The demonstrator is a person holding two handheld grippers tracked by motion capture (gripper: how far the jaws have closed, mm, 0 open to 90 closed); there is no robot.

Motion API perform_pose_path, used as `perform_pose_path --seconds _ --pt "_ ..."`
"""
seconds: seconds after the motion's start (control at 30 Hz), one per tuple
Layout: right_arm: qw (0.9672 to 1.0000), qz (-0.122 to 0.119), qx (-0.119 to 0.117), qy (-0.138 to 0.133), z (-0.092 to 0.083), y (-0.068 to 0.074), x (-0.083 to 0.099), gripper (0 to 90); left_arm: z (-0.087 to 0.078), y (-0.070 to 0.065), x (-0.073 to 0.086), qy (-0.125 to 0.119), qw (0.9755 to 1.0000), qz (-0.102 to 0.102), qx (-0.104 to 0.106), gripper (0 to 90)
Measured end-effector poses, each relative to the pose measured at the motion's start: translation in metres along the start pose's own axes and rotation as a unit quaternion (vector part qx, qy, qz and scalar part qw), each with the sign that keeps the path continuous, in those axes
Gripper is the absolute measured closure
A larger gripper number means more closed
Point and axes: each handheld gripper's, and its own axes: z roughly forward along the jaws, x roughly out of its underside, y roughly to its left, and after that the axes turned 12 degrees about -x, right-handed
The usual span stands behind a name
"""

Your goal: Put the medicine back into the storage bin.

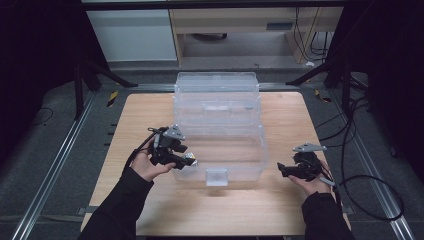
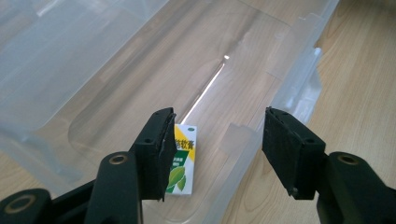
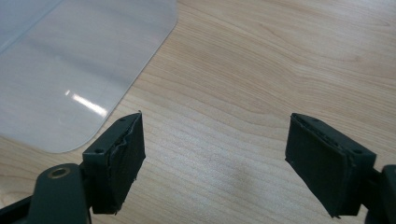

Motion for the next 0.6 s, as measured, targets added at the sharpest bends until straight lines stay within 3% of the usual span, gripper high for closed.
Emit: perform_pose_path --seconds 0.27,0.6 --pt "1.0000 0.000 0.000 -0.002 0.000 0.000 -0.002 19.9 0.010 -0.014 -0.009 0.001 0.9992 0.038 0.014 43.2" --pt "1.0000 0.005 -0.002 -0.003 -0.001 -0.001 -0.003 19.5 0.025 -0.030 -0.019 0.008 0.9969 0.066 0.042 42.4"
